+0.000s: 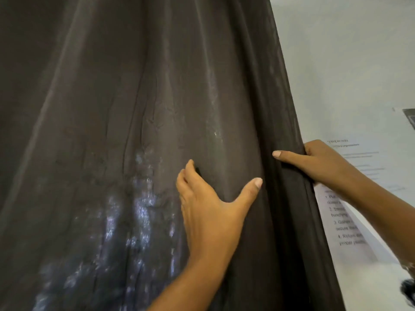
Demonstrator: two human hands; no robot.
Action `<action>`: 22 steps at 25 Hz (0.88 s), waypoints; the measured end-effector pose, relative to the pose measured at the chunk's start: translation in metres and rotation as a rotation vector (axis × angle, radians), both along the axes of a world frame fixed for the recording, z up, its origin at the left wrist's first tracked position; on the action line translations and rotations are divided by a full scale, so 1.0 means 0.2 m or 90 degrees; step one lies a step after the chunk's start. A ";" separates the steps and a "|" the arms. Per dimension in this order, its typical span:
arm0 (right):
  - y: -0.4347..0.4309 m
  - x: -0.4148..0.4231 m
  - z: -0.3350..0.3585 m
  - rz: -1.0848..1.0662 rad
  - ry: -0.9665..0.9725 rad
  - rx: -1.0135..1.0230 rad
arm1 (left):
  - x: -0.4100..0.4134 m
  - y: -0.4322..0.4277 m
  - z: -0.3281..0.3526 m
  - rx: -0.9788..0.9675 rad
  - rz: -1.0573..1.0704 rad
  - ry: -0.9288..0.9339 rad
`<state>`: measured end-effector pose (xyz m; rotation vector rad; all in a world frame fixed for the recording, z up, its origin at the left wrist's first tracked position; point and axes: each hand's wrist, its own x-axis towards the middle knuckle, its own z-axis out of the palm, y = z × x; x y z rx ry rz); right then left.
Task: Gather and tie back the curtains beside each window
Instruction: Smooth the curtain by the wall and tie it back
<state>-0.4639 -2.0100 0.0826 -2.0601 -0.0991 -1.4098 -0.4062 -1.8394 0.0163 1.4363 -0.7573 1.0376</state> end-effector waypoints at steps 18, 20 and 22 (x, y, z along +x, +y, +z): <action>0.22 0.00 -0.26 -0.063 0.063 -0.031 | -0.03 0.08 -0.28 0.278 0.302 -0.034; 0.20 0.03 -0.24 -0.074 0.030 -0.063 | -0.04 0.01 -0.27 0.340 0.305 -0.049; 0.15 0.05 -0.24 -0.078 0.019 -0.084 | -0.06 -0.09 -0.24 0.354 0.319 -0.058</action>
